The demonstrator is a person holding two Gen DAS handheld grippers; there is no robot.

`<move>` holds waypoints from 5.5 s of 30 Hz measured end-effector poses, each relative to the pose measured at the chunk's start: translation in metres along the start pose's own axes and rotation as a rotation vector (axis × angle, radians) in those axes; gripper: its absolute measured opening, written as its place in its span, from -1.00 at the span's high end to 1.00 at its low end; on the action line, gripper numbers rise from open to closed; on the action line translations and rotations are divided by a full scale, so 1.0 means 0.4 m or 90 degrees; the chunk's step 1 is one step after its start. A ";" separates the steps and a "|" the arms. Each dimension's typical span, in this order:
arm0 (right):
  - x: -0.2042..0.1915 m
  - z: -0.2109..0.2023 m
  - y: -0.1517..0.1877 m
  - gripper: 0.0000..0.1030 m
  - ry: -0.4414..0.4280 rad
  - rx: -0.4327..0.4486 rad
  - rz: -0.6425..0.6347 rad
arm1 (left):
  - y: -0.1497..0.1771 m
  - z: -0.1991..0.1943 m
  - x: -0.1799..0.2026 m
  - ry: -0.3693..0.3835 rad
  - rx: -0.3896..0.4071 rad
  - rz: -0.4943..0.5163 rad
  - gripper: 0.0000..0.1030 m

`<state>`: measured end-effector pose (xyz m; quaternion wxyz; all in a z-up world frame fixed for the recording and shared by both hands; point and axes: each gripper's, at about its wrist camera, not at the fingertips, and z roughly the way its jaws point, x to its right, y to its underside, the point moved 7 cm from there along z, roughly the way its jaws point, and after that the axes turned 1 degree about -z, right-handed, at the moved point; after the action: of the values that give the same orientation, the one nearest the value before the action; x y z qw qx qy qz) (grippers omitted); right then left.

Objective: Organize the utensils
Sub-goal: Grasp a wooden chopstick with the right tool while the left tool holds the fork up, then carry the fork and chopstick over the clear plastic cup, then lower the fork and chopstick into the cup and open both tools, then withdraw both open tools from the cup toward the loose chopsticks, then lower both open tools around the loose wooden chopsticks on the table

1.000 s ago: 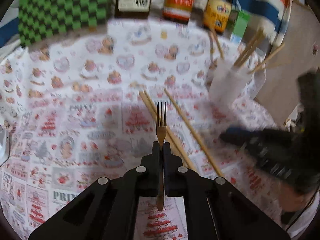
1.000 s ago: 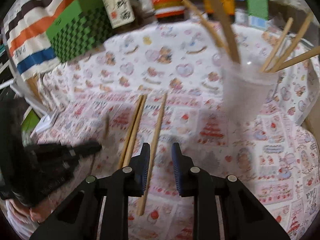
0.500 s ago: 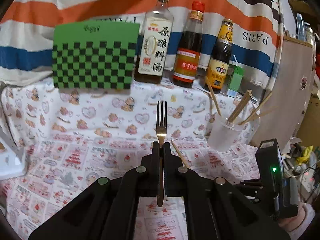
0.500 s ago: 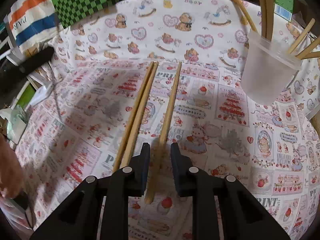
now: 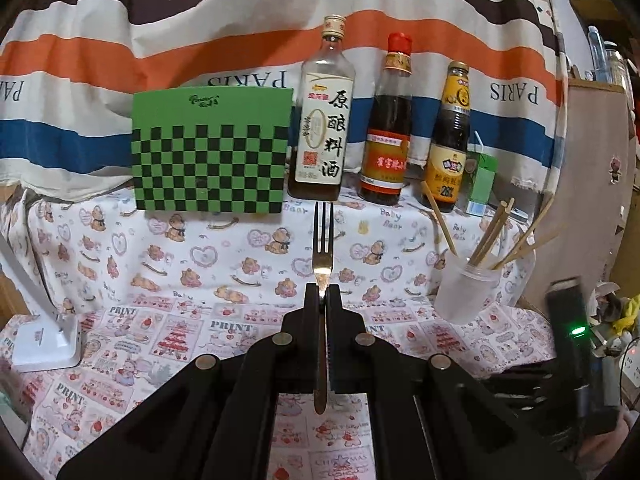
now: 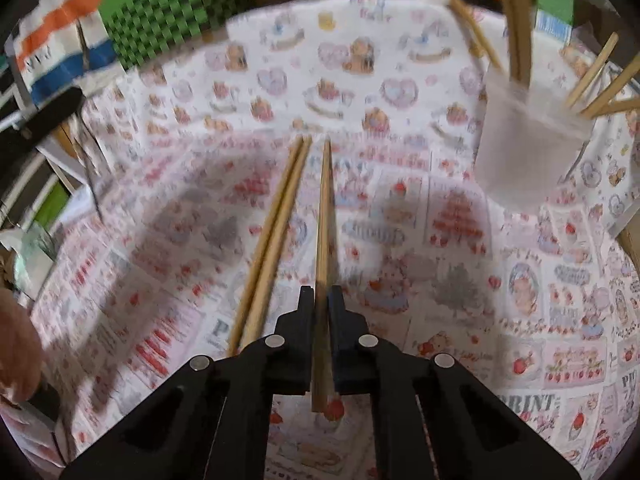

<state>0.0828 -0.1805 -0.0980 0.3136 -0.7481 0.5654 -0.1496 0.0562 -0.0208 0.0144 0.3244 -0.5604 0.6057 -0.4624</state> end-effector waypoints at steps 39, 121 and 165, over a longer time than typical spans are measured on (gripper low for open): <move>0.125 -0.397 -0.105 0.86 0.008 0.443 0.113 | 0.066 0.050 0.072 0.130 -0.129 0.008 0.96; 0.323 -0.486 -0.172 -0.21 0.055 0.484 0.160 | -0.235 0.053 0.220 0.090 0.102 0.047 -0.82; 0.118 -0.075 -0.076 -0.50 0.024 0.147 0.111 | 0.073 0.098 -0.103 -0.114 -0.120 -0.069 -0.99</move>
<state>0.1032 -0.2287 -0.0622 0.3990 -0.6522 0.6127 -0.1998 0.0877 0.0103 -0.0320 0.2972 -0.6594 0.5841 -0.3684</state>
